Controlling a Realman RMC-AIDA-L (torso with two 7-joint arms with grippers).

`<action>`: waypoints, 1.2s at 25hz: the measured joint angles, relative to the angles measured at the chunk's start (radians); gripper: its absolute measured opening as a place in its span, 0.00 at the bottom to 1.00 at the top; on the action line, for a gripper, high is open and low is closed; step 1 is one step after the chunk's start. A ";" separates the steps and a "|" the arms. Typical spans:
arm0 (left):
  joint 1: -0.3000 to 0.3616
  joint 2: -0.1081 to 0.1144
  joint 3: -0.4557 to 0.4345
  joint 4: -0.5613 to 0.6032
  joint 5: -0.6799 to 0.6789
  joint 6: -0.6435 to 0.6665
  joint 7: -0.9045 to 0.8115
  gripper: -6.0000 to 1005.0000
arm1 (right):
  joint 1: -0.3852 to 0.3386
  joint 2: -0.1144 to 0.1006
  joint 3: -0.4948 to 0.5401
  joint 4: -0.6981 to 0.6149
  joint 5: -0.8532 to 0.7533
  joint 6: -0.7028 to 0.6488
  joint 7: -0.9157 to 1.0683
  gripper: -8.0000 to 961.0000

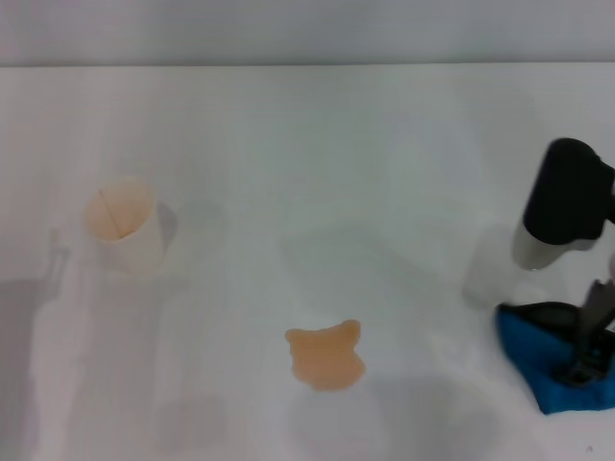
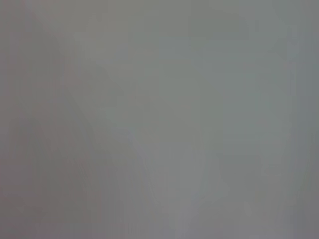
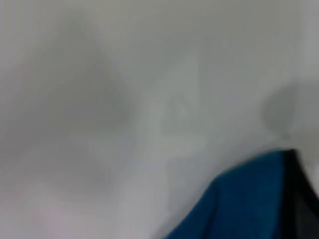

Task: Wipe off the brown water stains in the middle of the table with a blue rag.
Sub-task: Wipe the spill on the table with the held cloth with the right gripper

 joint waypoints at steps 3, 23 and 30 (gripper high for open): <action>-0.001 0.000 0.000 0.002 0.000 0.001 0.000 0.87 | 0.024 0.002 -0.026 -0.002 0.055 -0.001 0.000 0.45; -0.003 0.000 0.003 0.007 0.007 -0.006 0.000 0.87 | 0.072 -0.009 -0.127 -0.078 -0.005 -0.089 0.011 0.46; -0.003 0.000 0.005 0.008 0.008 -0.005 0.000 0.87 | 0.071 -0.005 -0.154 -0.072 -0.010 -0.091 0.009 0.49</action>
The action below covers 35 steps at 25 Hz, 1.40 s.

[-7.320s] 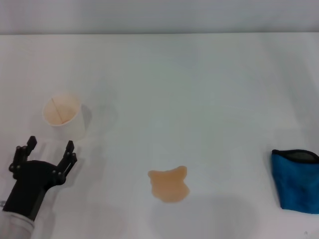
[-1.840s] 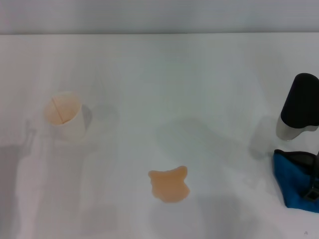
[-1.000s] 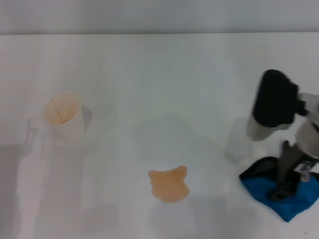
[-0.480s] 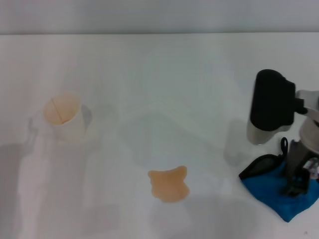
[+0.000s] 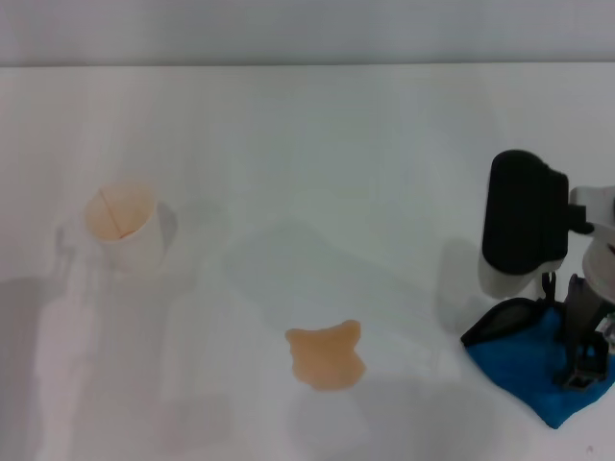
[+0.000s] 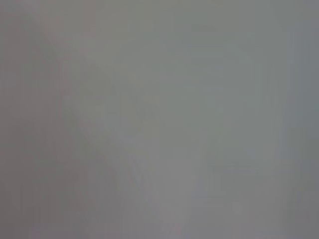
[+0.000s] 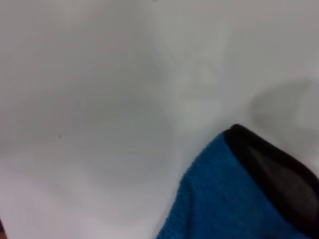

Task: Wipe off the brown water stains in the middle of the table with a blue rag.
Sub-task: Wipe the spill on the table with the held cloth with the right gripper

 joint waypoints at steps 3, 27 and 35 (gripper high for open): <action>0.000 0.000 -0.002 0.000 0.000 0.000 0.000 0.87 | -0.001 0.003 -0.025 0.009 0.001 0.014 0.000 0.51; -0.005 -0.001 0.001 0.000 0.000 0.001 0.000 0.87 | 0.001 0.003 -0.044 0.067 -0.002 0.064 0.004 0.30; -0.006 -0.002 0.001 0.000 0.000 0.001 0.000 0.87 | 0.010 0.007 -0.017 0.067 0.049 0.072 0.006 0.20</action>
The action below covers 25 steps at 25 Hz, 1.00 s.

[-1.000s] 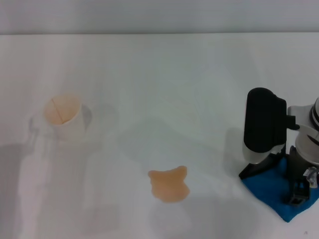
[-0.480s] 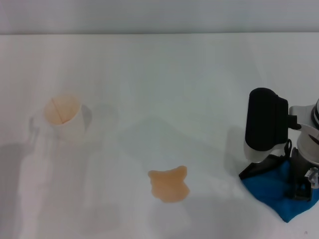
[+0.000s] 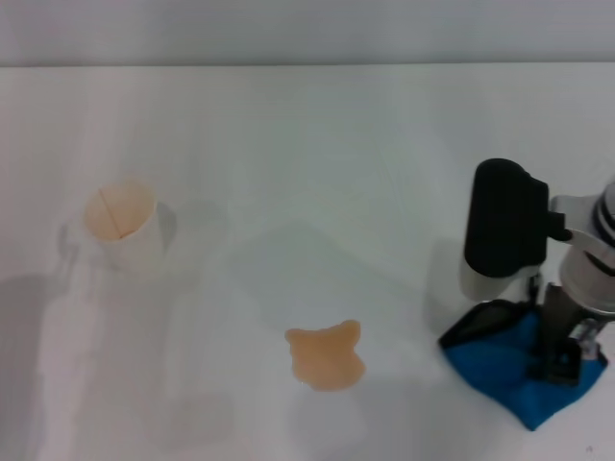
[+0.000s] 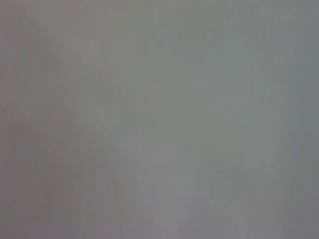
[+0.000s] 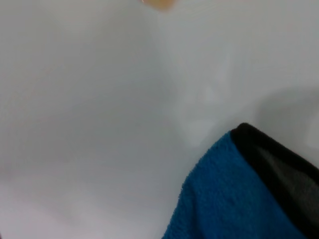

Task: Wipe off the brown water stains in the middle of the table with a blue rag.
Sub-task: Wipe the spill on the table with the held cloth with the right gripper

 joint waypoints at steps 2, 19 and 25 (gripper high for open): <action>-0.002 0.000 0.000 0.000 0.000 0.000 0.000 0.87 | 0.015 0.002 -0.001 0.002 0.037 0.007 0.001 0.20; -0.004 -0.002 0.003 0.001 0.002 0.000 0.000 0.87 | 0.180 0.003 -0.160 0.110 0.299 0.206 0.003 0.22; -0.006 -0.002 0.003 0.002 0.002 0.000 0.000 0.87 | 0.219 0.003 -0.218 0.139 0.348 0.254 0.003 0.22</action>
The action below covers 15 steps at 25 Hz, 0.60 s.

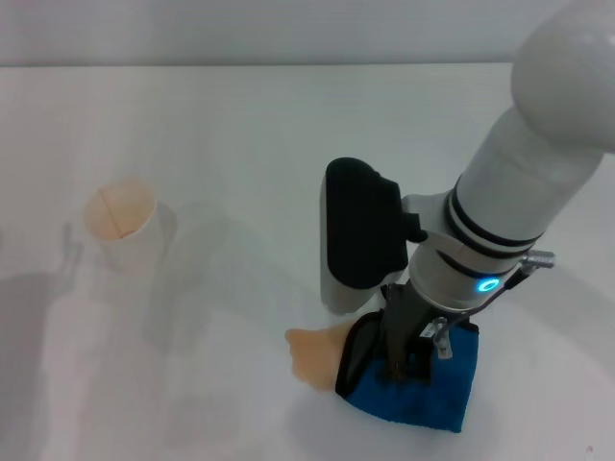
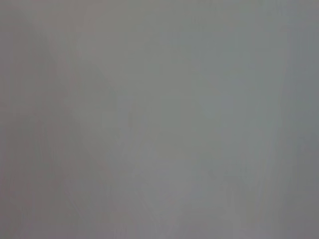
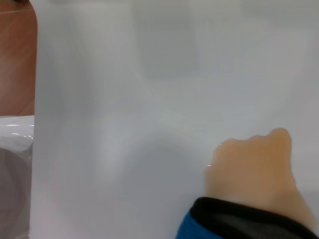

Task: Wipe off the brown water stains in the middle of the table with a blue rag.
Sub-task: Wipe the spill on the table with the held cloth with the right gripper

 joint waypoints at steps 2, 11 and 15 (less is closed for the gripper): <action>-0.001 0.000 0.000 0.000 0.000 0.000 0.000 0.87 | 0.009 0.000 -0.015 0.008 0.008 0.006 0.001 0.22; 0.002 0.002 -0.001 0.001 -0.003 -0.010 0.000 0.87 | 0.005 -0.002 0.015 -0.059 -0.018 -0.085 -0.002 0.23; 0.001 0.002 -0.004 0.002 -0.003 -0.012 0.000 0.87 | -0.002 -0.007 0.032 -0.074 -0.041 -0.121 -0.003 0.30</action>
